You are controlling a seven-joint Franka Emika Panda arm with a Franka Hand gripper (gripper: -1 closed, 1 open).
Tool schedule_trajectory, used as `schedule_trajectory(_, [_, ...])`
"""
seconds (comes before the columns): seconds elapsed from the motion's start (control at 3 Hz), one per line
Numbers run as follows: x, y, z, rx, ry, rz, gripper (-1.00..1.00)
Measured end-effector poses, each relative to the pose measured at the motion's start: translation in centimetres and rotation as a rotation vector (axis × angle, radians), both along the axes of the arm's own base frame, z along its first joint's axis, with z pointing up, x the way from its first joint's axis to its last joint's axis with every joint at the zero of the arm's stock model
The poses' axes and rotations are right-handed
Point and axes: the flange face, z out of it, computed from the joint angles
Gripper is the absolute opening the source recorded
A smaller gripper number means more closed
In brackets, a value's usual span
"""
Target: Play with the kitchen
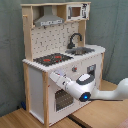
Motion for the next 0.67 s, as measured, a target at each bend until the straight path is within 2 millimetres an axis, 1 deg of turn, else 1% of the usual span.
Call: schedule_trajectory(0.67, [-0.03, -0.19, -0.52, -0.291, 0.0, -0.017, -1.0])
